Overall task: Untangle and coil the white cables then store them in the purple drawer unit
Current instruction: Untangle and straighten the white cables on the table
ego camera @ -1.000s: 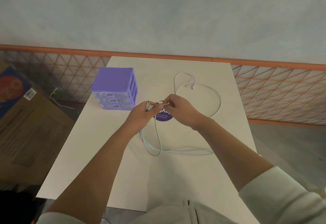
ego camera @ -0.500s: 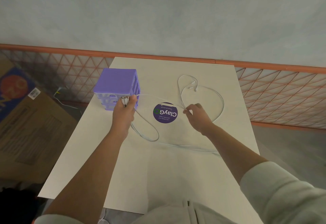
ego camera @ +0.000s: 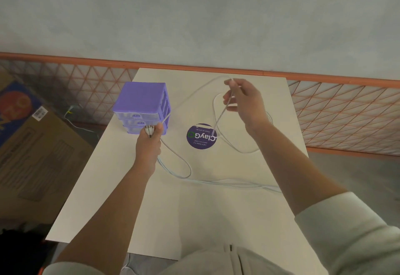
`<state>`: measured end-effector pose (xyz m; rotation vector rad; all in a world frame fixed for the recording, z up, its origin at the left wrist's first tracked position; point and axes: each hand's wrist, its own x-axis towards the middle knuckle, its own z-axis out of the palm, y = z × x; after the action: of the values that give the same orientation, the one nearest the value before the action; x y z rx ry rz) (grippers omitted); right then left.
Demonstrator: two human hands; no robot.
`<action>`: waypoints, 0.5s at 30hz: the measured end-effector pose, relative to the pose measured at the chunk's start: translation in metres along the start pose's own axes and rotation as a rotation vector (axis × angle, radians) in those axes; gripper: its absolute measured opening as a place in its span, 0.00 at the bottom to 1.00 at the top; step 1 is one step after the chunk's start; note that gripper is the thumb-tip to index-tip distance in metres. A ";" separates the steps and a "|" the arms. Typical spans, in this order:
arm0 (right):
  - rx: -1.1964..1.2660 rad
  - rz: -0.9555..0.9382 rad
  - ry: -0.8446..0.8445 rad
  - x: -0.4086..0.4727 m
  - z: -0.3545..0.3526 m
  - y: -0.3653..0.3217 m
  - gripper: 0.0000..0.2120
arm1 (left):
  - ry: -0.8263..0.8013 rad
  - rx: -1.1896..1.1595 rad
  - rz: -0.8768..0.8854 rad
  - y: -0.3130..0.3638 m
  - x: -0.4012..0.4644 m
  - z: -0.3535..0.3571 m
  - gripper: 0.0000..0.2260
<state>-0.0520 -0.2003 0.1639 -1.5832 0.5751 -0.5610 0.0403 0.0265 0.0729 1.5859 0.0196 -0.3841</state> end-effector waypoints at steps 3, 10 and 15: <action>-0.094 -0.040 -0.016 -0.002 -0.003 -0.010 0.09 | 0.030 -0.007 0.003 -0.002 0.003 0.000 0.12; -0.493 0.025 -0.083 -0.013 -0.043 0.025 0.09 | 0.131 0.001 -0.011 -0.012 0.010 -0.008 0.12; -0.627 0.235 -0.159 -0.030 -0.082 0.047 0.21 | 0.212 0.068 0.004 -0.024 0.021 -0.014 0.12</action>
<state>-0.1306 -0.2457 0.1231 -2.0843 0.8543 -0.0668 0.0578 0.0373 0.0446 1.6878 0.1673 -0.2143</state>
